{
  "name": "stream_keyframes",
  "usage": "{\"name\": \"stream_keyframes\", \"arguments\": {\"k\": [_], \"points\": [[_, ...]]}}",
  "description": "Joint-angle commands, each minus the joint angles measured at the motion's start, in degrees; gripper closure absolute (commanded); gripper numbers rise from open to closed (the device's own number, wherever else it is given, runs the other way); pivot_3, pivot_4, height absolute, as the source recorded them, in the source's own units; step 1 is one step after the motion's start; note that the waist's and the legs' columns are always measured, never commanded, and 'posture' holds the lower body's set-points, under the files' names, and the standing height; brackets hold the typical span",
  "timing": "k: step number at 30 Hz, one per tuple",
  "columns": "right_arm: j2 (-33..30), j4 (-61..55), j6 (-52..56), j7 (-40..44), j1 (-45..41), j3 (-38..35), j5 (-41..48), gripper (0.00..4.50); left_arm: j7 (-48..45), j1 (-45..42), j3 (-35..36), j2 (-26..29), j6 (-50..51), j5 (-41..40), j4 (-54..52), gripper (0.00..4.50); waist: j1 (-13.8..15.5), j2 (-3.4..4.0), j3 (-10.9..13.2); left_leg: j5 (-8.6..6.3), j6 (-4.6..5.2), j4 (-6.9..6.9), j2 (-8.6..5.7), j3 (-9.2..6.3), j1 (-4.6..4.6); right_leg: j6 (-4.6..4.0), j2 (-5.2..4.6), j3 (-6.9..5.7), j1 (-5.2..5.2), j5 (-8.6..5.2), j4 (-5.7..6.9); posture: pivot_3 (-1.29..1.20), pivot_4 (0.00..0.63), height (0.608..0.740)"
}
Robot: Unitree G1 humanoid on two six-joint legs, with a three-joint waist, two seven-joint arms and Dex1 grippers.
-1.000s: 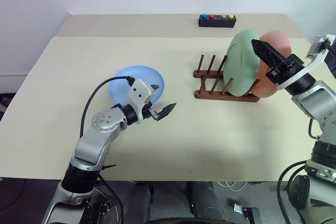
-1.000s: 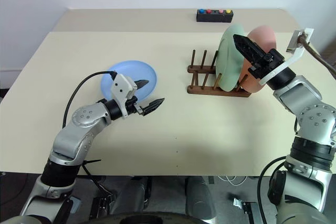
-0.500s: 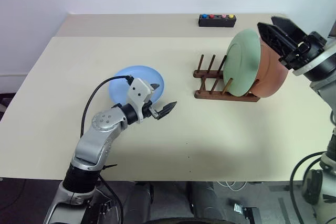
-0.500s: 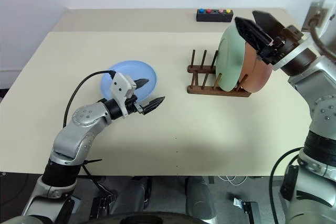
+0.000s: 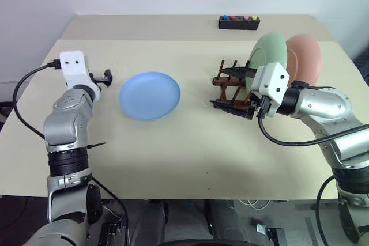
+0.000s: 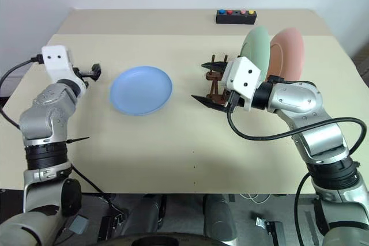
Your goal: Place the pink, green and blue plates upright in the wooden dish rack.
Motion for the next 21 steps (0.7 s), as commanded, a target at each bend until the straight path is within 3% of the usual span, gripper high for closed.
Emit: {"name": "stream_keyframes", "arguments": {"k": [1,16,21], "points": [[0.9,-0.8,-1.4,0.7,-0.5,-0.7,-0.9,0.65,-1.3,-0.7,-0.4,-1.0,5.3,-2.5,-2.7,0.00,0.3,-0.03,0.0,0.00,0.00,0.01,0.00,-0.04,-0.02,0.00,0.00,-0.04,0.00,0.00,0.00,0.00,0.150,0.734],[1.3,-2.6,-0.9,2.8,2.8,-0.8,-3.3,0.65,-2.9,-2.5,-3.5,-2.2,17.4,-4.3,-2.4,0.00,-0.1,-0.04,0.0,0.01,-0.02,0.03,0.00,-0.07,-0.02,-0.02,0.00,-0.08,0.01,0.01,0.02,0.00,0.150,0.734],[1.3,-2.2,-1.2,3.6,3.2,-0.6,-3.8,0.61,-0.9,-3.4,-1.9,-4.5,19.2,-4.4,-2.6,2.24,0.0,-0.05,0.0,0.01,-0.02,0.03,0.00,-0.08,-0.03,-0.02,0.00,-0.08,0.01,0.01,0.02,0.00,0.150,0.734]]}}
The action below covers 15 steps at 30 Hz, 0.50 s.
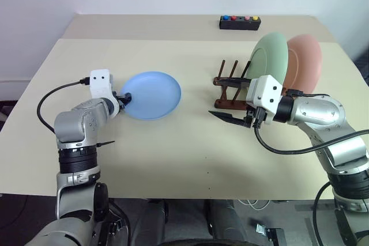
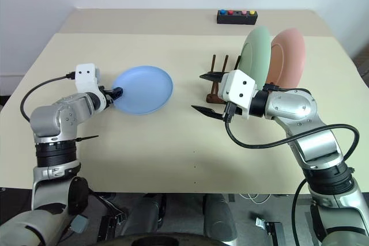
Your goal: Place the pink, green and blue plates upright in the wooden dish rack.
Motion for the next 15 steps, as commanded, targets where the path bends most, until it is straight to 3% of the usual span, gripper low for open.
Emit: {"name": "stream_keyframes", "arguments": {"k": [1,4,8,12,15], "points": [[0.0,-1.7,-0.9,0.4,0.1,-0.6,-0.6,0.61,0.8,-1.7,0.9,-0.5,0.6,-0.1,-1.8,2.76,0.0,0.00,0.0,0.00,0.00,0.00,0.00,0.00,0.00,0.00,0.00,0.00,0.00,0.00,0.00,0.00,0.150,0.734],[0.1,-1.6,-1.0,0.6,0.1,-0.6,-1.0,0.61,1.1,-1.9,0.7,-0.8,0.9,0.2,-2.2,4.34,0.0,0.00,0.0,0.00,0.00,-0.01,0.00,0.00,0.00,0.00,0.00,0.00,-0.01,0.00,0.00,0.00,0.150,0.734],[0.3,-1.0,-1.5,0.1,-0.2,0.0,-2.8,0.61,1.1,-2.4,0.8,-0.9,-2.0,0.3,-3.1,4.43,0.0,0.00,0.0,0.01,-0.01,0.00,0.00,0.00,0.02,0.00,-0.01,0.00,0.02,0.00,0.00,0.00,0.150,0.734],[0.8,2.7,-6.9,-3.0,-2.0,3.0,-11.8,0.61,0.3,-4.5,-0.6,-2.5,-19.1,1.7,-7.3,4.43,0.1,-0.02,0.0,0.03,-0.05,0.00,0.00,0.00,0.01,-0.01,-0.01,0.00,0.00,0.01,0.00,0.00,0.150,0.734],[2.4,5.3,-10.7,-6.1,-3.9,4.9,-17.5,0.61,0.9,-6.3,-1.1,-5.1,-26.4,1.9,-9.2,4.43,0.3,-0.03,0.0,0.08,-0.14,-0.01,0.00,0.02,-0.02,-0.01,-0.03,0.00,-0.02,0.01,-0.02,0.00,0.150,0.734]]}}
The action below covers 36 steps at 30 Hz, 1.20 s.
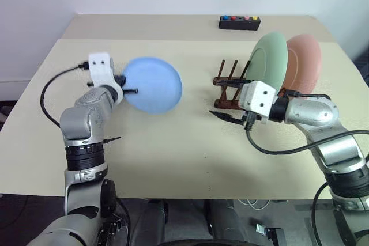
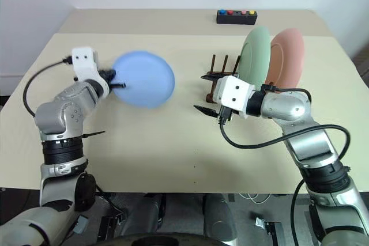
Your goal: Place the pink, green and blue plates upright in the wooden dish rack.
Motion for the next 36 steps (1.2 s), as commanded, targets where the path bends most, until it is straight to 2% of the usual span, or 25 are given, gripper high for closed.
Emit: {"name": "stream_keyframes", "arguments": {"k": [1,5,8,11,15,28,31,36], "points": [[2.3,1.6,-5.8,-4.2,-3.3,2.0,-7.1,0.61,1.0,-3.3,-2.7,-1.7,-10.2,1.8,-5.7,4.43,0.1,0.00,0.0,0.00,-0.01,-0.01,0.00,0.00,0.00,0.00,0.00,0.00,0.00,0.00,0.00,0.00,0.150,0.734],[6.2,5.4,-12.1,-10.4,-7.6,5.5,-16.6,0.61,3.1,-3.0,-9.1,-5.0,-16.7,6.1,-9.1,4.43,-0.1,0.00,0.0,0.03,-0.05,-0.01,-0.01,0.01,0.01,0.00,-0.01,0.01,0.00,0.00,-0.01,0.00,0.150,0.734],[7.6,8.8,-17.6,-15.6,-10.2,7.7,-24.7,0.61,3.9,-2.3,-13.0,-7.2,-18.6,8.2,-11.4,4.43,0.0,0.00,0.0,0.05,-0.09,-0.01,-0.01,0.01,0.01,0.00,-0.01,0.01,-0.01,0.00,0.01,0.00,0.150,0.734],[8.3,10.5,-21.2,-18.7,-11.2,8.5,-29.2,0.61,4.7,-1.8,-14.7,-9.0,-18.8,8.9,-12.8,4.43,-0.1,0.00,0.0,0.05,-0.08,-0.02,-0.02,0.01,0.00,0.00,-0.01,0.01,-0.01,0.00,0.00,0.00,0.150,0.734],[9.6,11.6,-22.5,-19.0,-11.4,9.0,-30.7,0.61,4.2,-1.4,-16.2,-9.5,-19.6,9.9,-13.9,4.43,-0.2,0.00,0.0,0.02,-0.02,-0.01,-0.02,0.02,0.01,0.00,0.00,0.01,-0.01,0.00,0.01,0.00,0.150,0.734],[11.6,17.0,-25.0,-23.6,-12.4,10.3,-39.0,0.61,2.2,-2.2,-15.7,-13.2,-15.7,6.0,-17.0,4.43,-0.2,0.00,0.0,0.02,-0.02,-0.01,-0.02,0.01,0.02,0.00,0.01,0.01,0.00,0.00,0.02,0.00,0.150,0.734],[11.6,17.3,-25.3,-23.6,-12.5,10.2,-39.1,1.53,2.1,-2.0,-15.6,-13.2,-15.4,5.9,-17.1,4.50,-0.2,0.00,0.0,0.02,-0.02,-0.01,-0.02,0.01,0.02,0.00,0.01,0.01,0.00,0.00,0.02,0.00,0.150,0.734],[11.5,17.7,-25.8,-24.4,-12.8,10.1,-39.8,4.12,1.6,-1.8,-15.2,-13.6,-14.9,5.0,-17.2,4.50,-0.3,0.01,0.0,0.02,-0.02,-0.01,-0.02,0.01,0.02,0.00,0.01,0.01,0.01,0.00,0.02,0.00,0.150,0.734]]}}
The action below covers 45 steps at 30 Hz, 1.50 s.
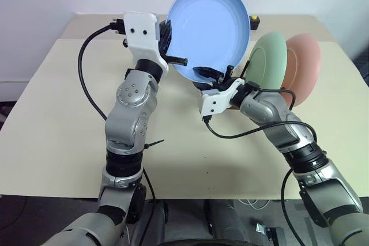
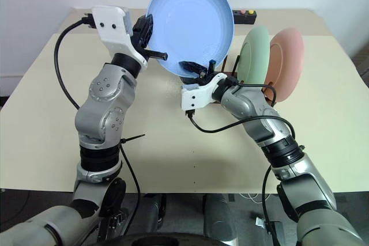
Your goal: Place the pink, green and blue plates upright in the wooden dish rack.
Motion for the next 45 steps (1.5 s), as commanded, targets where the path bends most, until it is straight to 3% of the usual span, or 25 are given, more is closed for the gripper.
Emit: {"name": "stream_keyframes", "arguments": {"k": [1,6,9,11,16,22,29,33,37,45], "points": [[0.5,-0.3,-0.6,-1.0,-1.6,-1.1,-0.4,4.45,-0.5,-0.7,0.5,-0.7,-0.2,-1.5,-3.3,4.50,-0.2,0.00,0.0,0.00,0.00,0.00,0.00,0.00,0.00,0.00,0.00,0.00,-0.01,0.00,0.01,0.00,0.150,0.734],[0.2,-0.3,-1.0,-1.8,-1.5,-1.2,-1.5,4.45,-0.4,-0.9,2.6,-2.0,0.5,-3.6,-3.2,4.50,0.2,0.00,0.0,0.00,0.00,0.01,-0.01,-0.01,0.00,0.00,-0.01,0.00,0.01,0.00,0.00,0.00,0.150,0.734],[0.0,-0.4,-1.3,-2.2,-1.3,-1.3,-2.3,4.50,-0.4,-1.0,3.7,-2.2,0.2,-4.5,-3.3,3.58,0.1,0.00,0.0,0.00,0.00,0.01,-0.01,-0.01,0.01,0.00,-0.01,0.00,0.02,0.00,0.00,0.00,0.150,0.734],[-0.1,-0.3,-1.4,-2.4,-1.3,-1.4,-2.4,4.50,-0.4,-1.2,4.6,-2.0,-1.3,-5.1,-3.4,2.60,0.1,0.00,0.0,0.00,0.00,0.01,-0.01,-0.01,0.01,0.00,0.00,0.00,0.02,0.00,0.00,0.00,0.150,0.734],[-0.7,0.4,-2.1,-3.0,-2.1,-2.9,-1.3,4.50,5.1,-5.4,15.1,0.2,-8.6,-6.6,-1.4,0.02,-0.3,0.00,0.0,0.01,-0.01,-0.01,0.00,-0.01,0.02,-0.01,0.01,0.00,-0.01,0.00,0.01,0.00,0.150,0.734],[0.0,0.5,-2.9,-1.8,-2.6,-4.9,3.5,4.50,5.5,-4.2,17.9,7.0,-10.6,-4.3,2.1,0.02,0.1,0.00,0.0,0.01,-0.01,0.00,-0.01,-0.01,0.04,0.00,0.00,0.00,0.05,0.00,-0.01,0.00,0.150,0.734],[4.2,-3.6,2.4,3.7,-3.4,-10.1,20.7,4.50,-3.6,4.3,12.0,15.2,-4.8,-3.0,6.0,0.02,-0.1,0.00,0.0,0.00,0.00,-0.01,-0.01,-0.02,0.05,0.00,0.01,0.00,0.04,0.01,0.04,0.00,0.150,0.734],[10.2,-12.0,20.9,8.3,-3.2,-17.1,44.6,4.50,-10.2,11.3,6.7,16.4,-4.8,-4.2,4.9,0.02,-0.3,0.03,0.0,0.00,0.01,-0.05,0.01,-0.05,0.06,-0.01,0.00,0.01,0.03,0.01,0.08,0.00,0.150,0.734],[12.8,-18.1,38.1,6.1,-2.9,-25.6,64.5,4.50,-14.8,14.8,2.4,16.0,-5.6,-5.1,3.1,0.02,0.0,0.03,0.0,-0.01,0.01,-0.06,0.02,-0.09,0.05,-0.04,0.02,0.00,0.00,0.02,0.13,0.00,0.150,0.734],[11.7,-20.8,52.3,0.6,-0.4,-32.6,78.3,4.50,-26.8,21.6,-5.2,19.2,-7.6,-6.7,-1.3,0.02,-0.2,0.08,0.0,-0.02,0.04,-0.11,0.03,-0.05,0.07,-0.09,0.04,0.01,-0.03,0.02,0.12,0.00,0.150,0.734]]}}
